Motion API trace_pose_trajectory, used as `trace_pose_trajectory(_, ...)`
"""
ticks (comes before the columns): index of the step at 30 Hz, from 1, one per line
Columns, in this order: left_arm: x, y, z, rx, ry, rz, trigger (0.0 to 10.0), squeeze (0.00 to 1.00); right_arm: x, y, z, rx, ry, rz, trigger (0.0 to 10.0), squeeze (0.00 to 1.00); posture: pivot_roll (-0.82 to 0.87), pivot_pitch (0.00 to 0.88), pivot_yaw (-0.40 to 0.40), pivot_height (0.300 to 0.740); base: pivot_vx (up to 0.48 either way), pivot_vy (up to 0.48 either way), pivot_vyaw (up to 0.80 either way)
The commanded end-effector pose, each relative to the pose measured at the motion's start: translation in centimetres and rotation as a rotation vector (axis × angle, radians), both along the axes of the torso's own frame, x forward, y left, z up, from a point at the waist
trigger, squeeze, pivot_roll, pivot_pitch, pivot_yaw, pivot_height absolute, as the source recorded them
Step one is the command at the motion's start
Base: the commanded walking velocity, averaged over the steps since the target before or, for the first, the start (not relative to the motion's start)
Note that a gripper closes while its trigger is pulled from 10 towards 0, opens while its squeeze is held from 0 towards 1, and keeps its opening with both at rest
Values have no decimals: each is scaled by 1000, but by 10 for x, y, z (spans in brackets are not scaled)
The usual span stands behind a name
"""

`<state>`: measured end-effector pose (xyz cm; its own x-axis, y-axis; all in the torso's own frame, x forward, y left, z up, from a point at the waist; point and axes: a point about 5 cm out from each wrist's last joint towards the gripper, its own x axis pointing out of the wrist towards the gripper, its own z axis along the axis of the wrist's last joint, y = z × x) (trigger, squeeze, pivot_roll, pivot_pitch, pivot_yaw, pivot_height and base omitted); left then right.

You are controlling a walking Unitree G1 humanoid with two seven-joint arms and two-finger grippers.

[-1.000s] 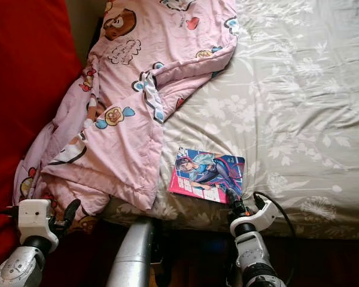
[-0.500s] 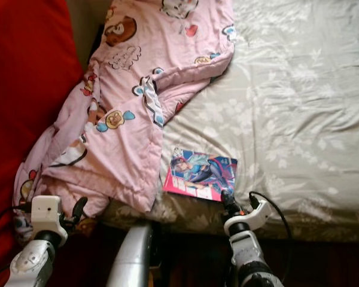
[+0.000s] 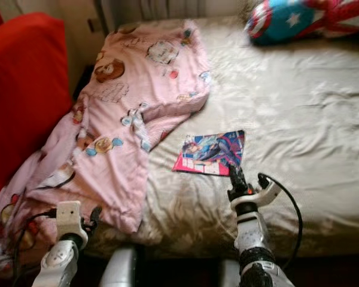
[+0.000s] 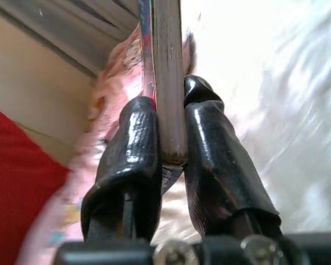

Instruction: Clean up the room

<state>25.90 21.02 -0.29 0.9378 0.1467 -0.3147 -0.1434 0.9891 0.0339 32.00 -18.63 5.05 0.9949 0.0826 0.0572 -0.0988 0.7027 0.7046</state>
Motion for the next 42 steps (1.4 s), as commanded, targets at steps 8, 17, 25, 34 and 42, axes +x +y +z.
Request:
trace_pose_trajectory(8,-22,-6,-31,-63,142,69,10000,0,-15,-37,-11,-362,133,-86,10000,0,-72,0,-37,635,0,0,0)
trace_pose_trajectory(17,-27,-13,-43,-105,241,47,10000,0,-23,-36,-23,-450,205,-84,10000,0,-88,0,-33,675,0,0,0)
trace_pose_trajectory(25,-38,-18,-54,-126,330,26,10000,0,-19,-22,-18,-510,148,-13,10000,0,-111,0,-22,715,0,0,0)
trace_pose_trajectory(34,-51,-19,-62,-125,381,40,10000,0,-22,-19,-22,-569,167,-20,10000,0,-103,0,-36,740,0,0,0)
trace_pose_trajectory(42,-66,-9,-70,-92,445,36,10000,0,-23,-21,-23,-563,189,-83,10000,0,-110,0,-10,740,0,0,0)
